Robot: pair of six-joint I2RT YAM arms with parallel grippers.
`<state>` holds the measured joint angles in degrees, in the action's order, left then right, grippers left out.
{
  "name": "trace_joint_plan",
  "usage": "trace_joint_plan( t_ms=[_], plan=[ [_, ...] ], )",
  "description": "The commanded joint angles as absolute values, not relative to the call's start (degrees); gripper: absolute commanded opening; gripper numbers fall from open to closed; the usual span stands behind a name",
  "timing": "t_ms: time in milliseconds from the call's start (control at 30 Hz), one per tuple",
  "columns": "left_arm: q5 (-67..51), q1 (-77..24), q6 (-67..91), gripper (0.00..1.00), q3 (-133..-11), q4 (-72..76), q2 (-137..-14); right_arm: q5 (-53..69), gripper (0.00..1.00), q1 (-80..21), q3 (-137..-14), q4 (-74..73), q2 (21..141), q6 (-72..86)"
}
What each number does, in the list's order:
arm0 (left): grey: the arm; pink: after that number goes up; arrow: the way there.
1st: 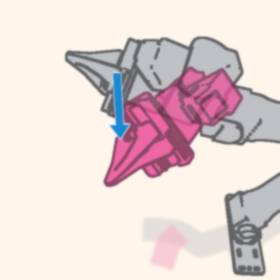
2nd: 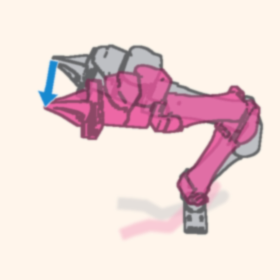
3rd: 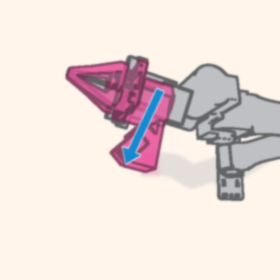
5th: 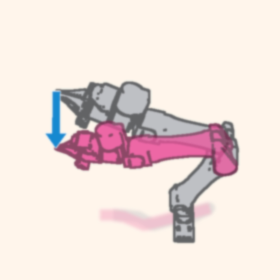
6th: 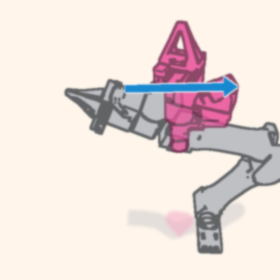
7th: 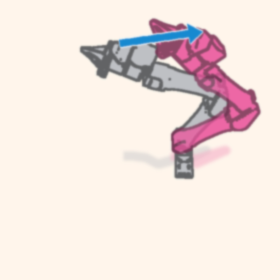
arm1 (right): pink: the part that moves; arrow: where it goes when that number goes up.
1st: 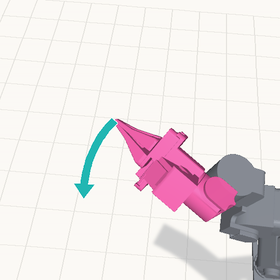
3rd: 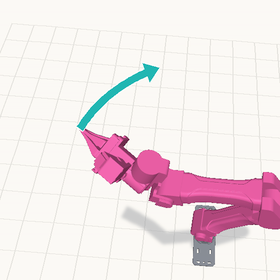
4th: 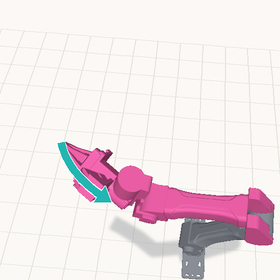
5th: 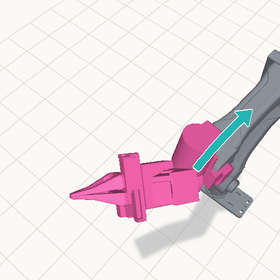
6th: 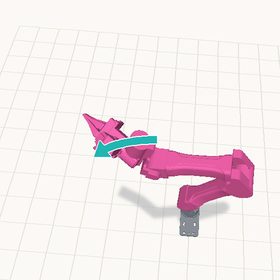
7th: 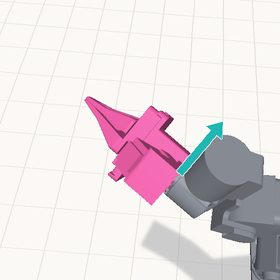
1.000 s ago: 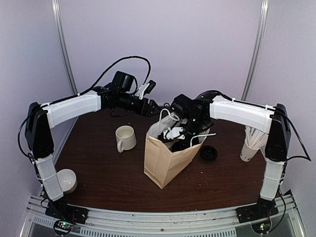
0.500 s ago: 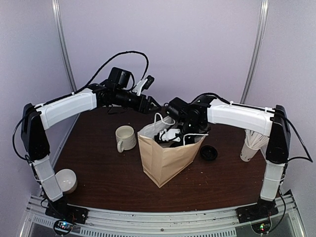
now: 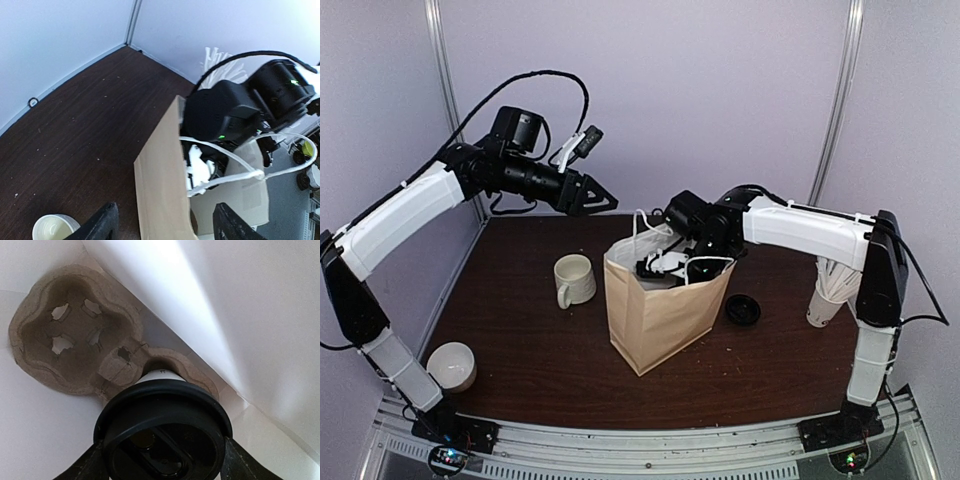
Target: Pack the takeout coffee
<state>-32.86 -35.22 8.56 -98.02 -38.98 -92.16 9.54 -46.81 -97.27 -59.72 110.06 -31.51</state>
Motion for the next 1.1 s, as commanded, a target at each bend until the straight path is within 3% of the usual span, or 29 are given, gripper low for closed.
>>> trace_joint_plan(
  t_ms=[0,267,400,500,667,900,1067],
  plan=[
    [-41.9,-35.4,5.2,0.69,-95.1,-42.9,-89.0,7.1,0.73,-46.1,-96.0,-57.3,114.3,-31.3],
    [-44.2,-38.7,1.8,0.69,-96.4,-46.6,-90.0,9.5,0.85,-46.1,-96.6,-56.7,111.1,-29.4],
    [-39.5,-40.9,-1.3,0.69,-98.1,-48.7,-91.9,9.9,0.89,-46.1,-101.1,-61.7,111.9,-28.7],
    [-35.7,-41.1,-1.2,0.69,-100.4,-49.3,-94.6,11.2,0.99,-46.2,-102.6,-63.4,111.5,-28.1],
    [-30.0,-41.1,-0.2,0.68,-104.1,-48.8,-98.0,12.7,1.00,-46.3,-102.7,-63.9,110.2,-28.1],
    [-30.8,-41.1,1.2,0.64,-108.4,-47.5,-99.7,11.8,0.99,-47.5,-103.4,-64.2,108.3,-29.3],
    [-43.9,-41.1,-0.4,0.64,-108.0,-43.6,-97.2,11.0,0.99,-47.9,-103.6,-63.9,106.6,-29.3]
  ],
)
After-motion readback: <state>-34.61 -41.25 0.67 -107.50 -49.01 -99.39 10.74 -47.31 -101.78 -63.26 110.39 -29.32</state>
